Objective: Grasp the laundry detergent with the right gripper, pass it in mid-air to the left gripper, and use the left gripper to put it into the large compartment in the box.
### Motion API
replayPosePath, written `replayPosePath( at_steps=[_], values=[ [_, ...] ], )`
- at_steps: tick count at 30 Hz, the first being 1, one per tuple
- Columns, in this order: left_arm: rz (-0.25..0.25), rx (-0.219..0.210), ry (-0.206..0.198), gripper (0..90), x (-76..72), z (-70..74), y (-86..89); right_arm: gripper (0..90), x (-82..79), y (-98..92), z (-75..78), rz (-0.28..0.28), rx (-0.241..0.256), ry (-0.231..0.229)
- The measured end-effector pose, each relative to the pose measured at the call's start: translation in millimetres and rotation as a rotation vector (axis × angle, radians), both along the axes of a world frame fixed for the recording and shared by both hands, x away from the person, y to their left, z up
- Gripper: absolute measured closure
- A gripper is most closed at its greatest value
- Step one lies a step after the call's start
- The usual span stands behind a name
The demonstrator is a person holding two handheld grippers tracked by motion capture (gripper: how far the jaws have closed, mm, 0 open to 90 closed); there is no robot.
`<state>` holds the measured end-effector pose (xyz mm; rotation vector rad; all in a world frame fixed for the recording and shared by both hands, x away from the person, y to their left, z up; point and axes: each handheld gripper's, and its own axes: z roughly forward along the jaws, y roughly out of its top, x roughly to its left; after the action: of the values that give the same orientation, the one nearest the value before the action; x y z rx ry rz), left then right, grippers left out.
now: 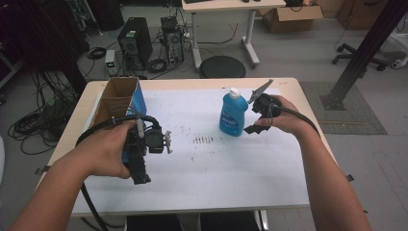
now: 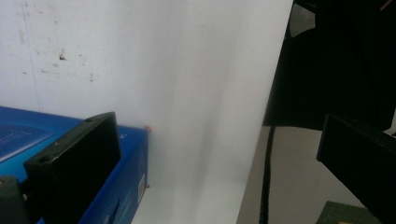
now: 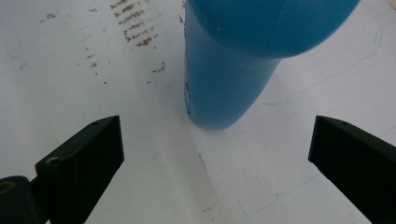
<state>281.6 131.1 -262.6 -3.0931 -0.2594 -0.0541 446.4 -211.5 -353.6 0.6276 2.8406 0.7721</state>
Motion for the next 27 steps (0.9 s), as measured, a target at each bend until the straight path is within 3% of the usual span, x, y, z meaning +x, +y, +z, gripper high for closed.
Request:
replayPosePath(
  at_steps=[15, 27],
  values=[
    [0.005, -0.001, 0.004, 0.2, -2.0, -1.5, 0.9, 3.2, 2.4, 3.6, -22.2, -0.054, 0.092, -0.007],
    [0.007, 0.001, 0.008, 0.2, -3.3, -2.4, 3.5, 2.7, 2.4, 7.4, -31.5, -0.077, 0.171, -0.051]
  ],
)
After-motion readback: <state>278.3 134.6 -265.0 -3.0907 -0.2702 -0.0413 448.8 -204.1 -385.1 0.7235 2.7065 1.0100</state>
